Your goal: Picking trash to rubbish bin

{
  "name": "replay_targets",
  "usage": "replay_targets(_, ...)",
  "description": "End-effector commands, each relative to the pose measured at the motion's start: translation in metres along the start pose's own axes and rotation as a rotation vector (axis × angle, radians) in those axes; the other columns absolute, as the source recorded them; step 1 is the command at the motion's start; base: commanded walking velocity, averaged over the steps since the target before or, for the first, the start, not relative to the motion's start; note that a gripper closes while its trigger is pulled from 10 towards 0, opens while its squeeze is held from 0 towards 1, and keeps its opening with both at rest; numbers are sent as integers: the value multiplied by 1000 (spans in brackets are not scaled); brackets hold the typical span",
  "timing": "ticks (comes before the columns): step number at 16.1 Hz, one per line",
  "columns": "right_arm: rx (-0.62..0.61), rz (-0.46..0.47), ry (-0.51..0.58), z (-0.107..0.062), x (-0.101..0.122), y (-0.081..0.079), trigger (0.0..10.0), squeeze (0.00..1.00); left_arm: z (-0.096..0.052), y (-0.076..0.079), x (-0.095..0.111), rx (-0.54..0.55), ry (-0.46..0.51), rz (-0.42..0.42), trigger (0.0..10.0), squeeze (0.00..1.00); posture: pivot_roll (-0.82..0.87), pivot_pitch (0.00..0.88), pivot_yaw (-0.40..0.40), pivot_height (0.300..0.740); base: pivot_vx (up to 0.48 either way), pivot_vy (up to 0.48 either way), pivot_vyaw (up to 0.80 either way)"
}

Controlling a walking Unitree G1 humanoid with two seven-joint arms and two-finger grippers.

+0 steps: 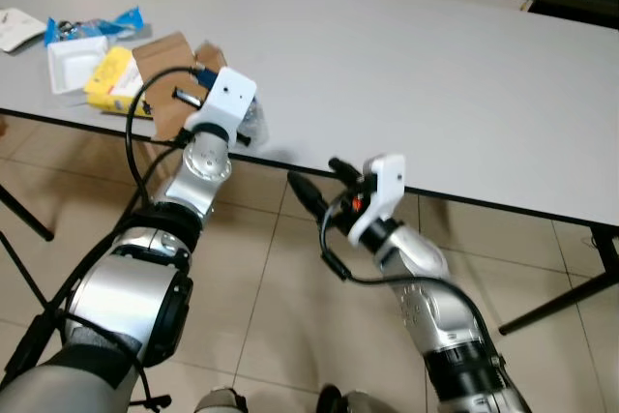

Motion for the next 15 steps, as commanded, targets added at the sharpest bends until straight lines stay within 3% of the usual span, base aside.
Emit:
replay_targets(1,-13,5,16,2,2,5,10000,0,4,-7,16,19,54,34,10000,0,-74,39,-48,740,0,0,0)
replay_targets(3,-7,4,32,6,6,4,10000,0,7,-13,25,29,91,87,10000,0,-71,27,-46,740,0,0,0)
replay_targets(4,-7,4,37,8,7,4,10000,0,7,-14,30,31,112,99,745,0,-69,22,-46,740,0,0,0)
replay_targets(5,-8,5,43,9,7,4,10000,0,7,-15,32,35,123,107,0,0,-67,20,-46,740,0,0,0)
replay_targets(7,-23,10,69,12,11,7,10000,0,8,-18,40,51,158,134,0,0,-61,11,-48,740,0,0,0)
replay_targets(8,-61,-5,89,14,16,13,10000,0,8,-21,44,69,176,136,10000,0,-60,7,-49,740,0,0,0)
replay_targets(12,-268,-82,200,11,45,45,10000,0,1,-23,57,113,258,45,10000,0,-51,13,-52,740,0,0,0)
replay_targets(13,-384,-122,263,5,60,62,10000,0,-7,-18,61,118,303,-48,10000,0,-50,17,-58,740,0,0,0)
replay_targets(15,-499,-202,311,-6,76,80,10000,0,-22,-6,61,88,353,-137,10000,0,-44,20,-69,740,0,0,0)
Point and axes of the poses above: a point about 5 cm out from each wrist's last joint towards the gripper, its own z axis pointing out of the wrist towards the gripper, its own x axis along the axis of the wrist's last joint, y = z × x, the point moved 4 cm from there along z, pointing out of the wrist towards the gripper, and after that the axes turned 2 degrees about z, right-handed, at the moved point
